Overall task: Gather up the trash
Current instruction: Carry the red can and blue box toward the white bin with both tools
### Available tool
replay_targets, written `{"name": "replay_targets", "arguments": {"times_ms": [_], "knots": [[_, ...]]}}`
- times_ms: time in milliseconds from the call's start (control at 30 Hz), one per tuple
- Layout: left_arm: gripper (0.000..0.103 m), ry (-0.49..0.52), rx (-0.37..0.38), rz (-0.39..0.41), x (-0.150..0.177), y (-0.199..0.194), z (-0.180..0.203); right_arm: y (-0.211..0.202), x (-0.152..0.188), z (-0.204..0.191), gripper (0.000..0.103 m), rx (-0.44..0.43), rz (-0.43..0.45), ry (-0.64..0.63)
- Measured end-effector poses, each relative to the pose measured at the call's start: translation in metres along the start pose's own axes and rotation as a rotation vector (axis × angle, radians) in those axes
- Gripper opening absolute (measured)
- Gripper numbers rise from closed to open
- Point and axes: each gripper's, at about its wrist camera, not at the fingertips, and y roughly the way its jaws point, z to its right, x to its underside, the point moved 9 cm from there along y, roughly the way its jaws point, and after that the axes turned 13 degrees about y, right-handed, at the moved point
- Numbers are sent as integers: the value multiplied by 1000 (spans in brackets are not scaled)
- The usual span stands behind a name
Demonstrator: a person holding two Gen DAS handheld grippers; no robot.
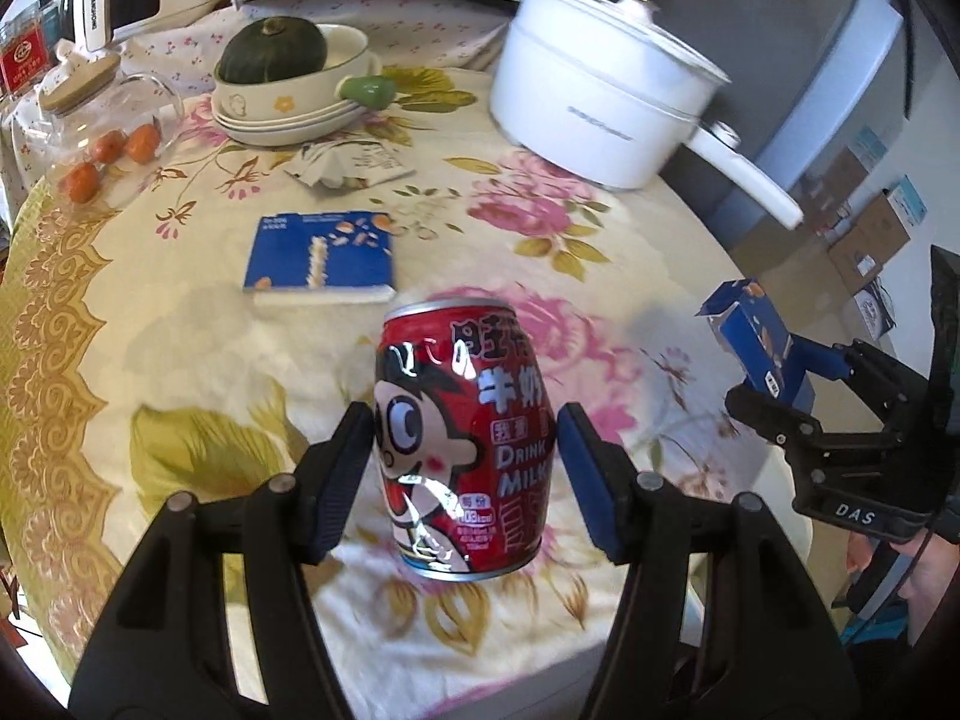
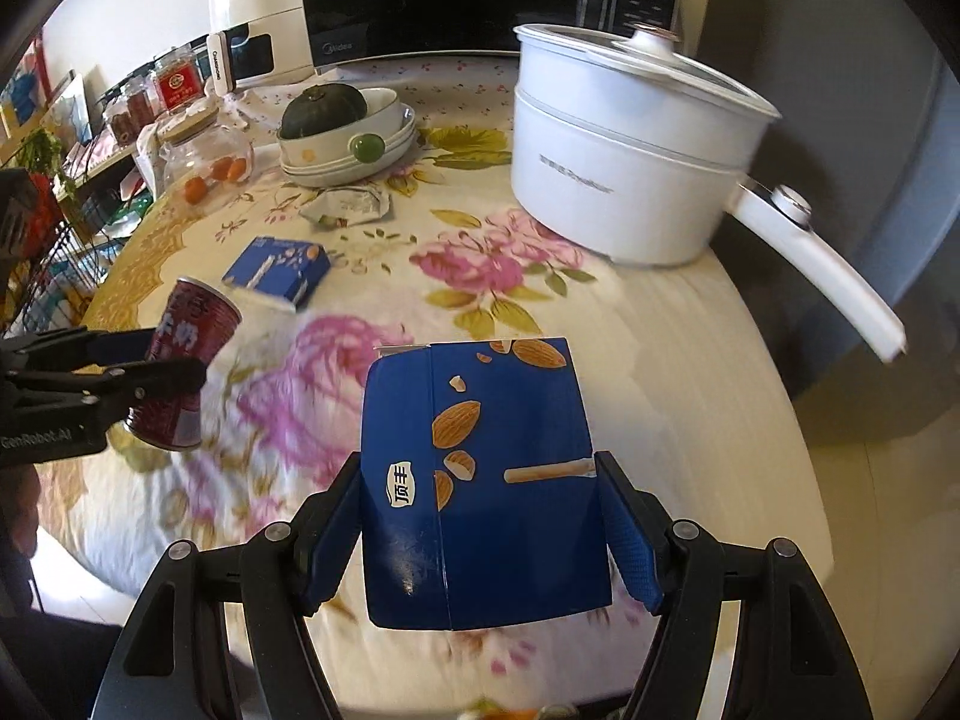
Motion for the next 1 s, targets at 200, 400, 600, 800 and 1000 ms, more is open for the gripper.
{"name": "replay_targets", "arguments": {"times_ms": [200,400,600,800,1000], "knots": [[64,44,13,19,12,-17,27,-23,27,15,74,8,-3,22],[64,79,50,36,22,-29,53,-50,55,31,74,-8,-5,63],[64,131,109,51,27,-35,87,-63,79,52,74,-2,-21,120],[64,203,173,45,31,-30,127,-62,102,79,74,15,-59,163],[64,280,230,14,37,-15,172,-58,123,116,74,52,-100,234]]}}
